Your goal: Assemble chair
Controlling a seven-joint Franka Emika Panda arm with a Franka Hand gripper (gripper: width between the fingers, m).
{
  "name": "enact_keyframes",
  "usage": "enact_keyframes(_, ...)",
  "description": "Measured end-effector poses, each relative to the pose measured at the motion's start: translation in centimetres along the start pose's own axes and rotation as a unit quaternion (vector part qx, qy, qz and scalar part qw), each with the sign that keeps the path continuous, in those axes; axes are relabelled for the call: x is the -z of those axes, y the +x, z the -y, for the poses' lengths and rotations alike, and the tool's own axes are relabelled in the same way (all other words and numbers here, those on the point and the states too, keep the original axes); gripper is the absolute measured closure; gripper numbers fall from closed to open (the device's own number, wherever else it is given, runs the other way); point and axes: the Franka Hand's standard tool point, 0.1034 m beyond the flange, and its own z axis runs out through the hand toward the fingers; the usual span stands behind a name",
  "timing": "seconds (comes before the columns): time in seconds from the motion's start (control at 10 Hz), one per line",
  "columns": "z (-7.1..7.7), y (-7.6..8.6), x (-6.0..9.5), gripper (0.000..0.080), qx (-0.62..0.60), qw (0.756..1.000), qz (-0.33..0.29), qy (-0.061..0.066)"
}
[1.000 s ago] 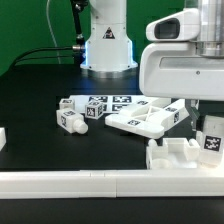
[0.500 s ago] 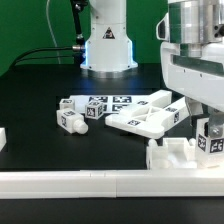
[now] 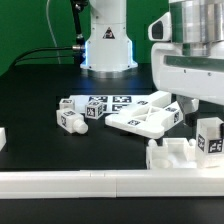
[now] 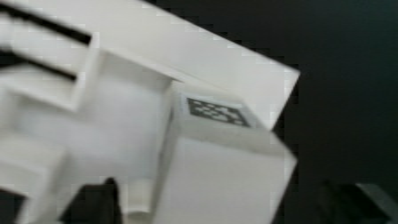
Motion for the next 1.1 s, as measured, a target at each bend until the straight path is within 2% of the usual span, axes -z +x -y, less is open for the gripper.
enact_keyframes(0.1, 0.26, -0.62, -0.11, 0.0174, 0.106, 0.994, 0.004, 0.002)
enact_keyframes(0.2, 0.46, -1.23, -0.10, 0.0174, 0.111, 0.994, 0.005, 0.002)
enact_keyframes(0.5, 0.33, -1.03, -0.18, 0.0151, 0.224, 0.975, 0.003, 0.000)
enact_keyframes(0.6, 0.54, -1.27, -0.15, 0.0150, 0.355, 0.935, -0.013, -0.016)
enact_keyframes(0.7, 0.62, -0.88, -0.12, 0.0150, 0.446, 0.895, -0.020, -0.019)
enact_keyframes(0.8, 0.48, -0.59, -0.22, 0.0163, 0.462, 0.886, -0.020, -0.018)
enact_keyframes(0.9, 0.52, -0.68, -0.22, 0.0163, 0.444, 0.895, -0.021, -0.019)
enact_keyframes(1.1, 0.45, -0.56, -0.22, 0.0516, 0.400, 0.916, -0.022, -0.018)
